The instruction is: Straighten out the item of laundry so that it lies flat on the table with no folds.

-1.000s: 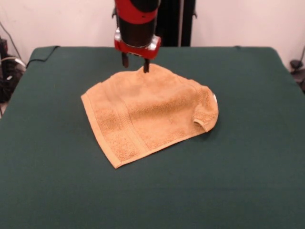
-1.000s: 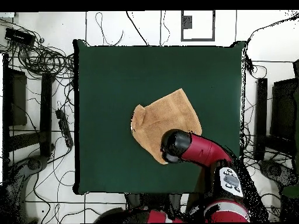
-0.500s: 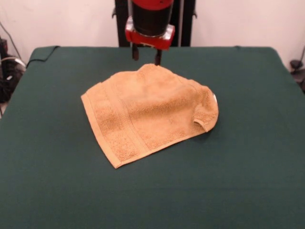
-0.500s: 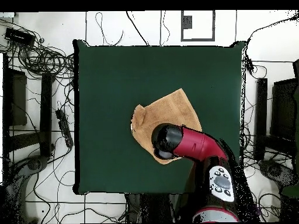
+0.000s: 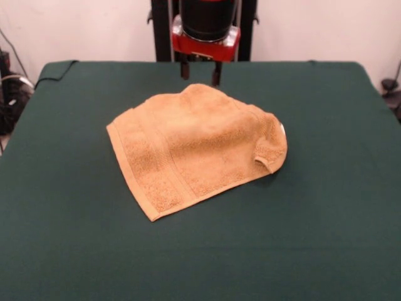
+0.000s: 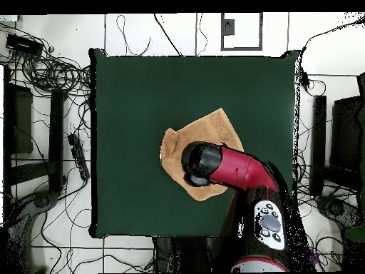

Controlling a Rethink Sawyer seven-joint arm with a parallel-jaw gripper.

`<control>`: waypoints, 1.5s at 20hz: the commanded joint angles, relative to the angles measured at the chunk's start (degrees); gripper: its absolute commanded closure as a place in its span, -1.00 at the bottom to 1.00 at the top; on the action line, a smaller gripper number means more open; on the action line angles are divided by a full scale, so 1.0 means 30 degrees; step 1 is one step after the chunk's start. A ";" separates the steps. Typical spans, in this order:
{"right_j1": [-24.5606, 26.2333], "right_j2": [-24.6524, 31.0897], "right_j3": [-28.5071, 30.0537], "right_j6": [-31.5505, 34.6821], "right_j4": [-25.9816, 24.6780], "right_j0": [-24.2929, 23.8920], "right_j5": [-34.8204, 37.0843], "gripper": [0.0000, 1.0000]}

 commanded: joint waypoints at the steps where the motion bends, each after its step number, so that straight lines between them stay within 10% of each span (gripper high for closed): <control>1: 0.1464 0.1579 -0.0167 0.3869 0.1186 -0.0132 -0.0485 -1.00; 11: 0.0088 0.1903 0.1677 0.4902 0.3103 -0.0495 0.1847 -1.00; 30: 0.2983 -0.0856 -0.0684 0.8348 0.4570 0.3621 0.0617 -1.00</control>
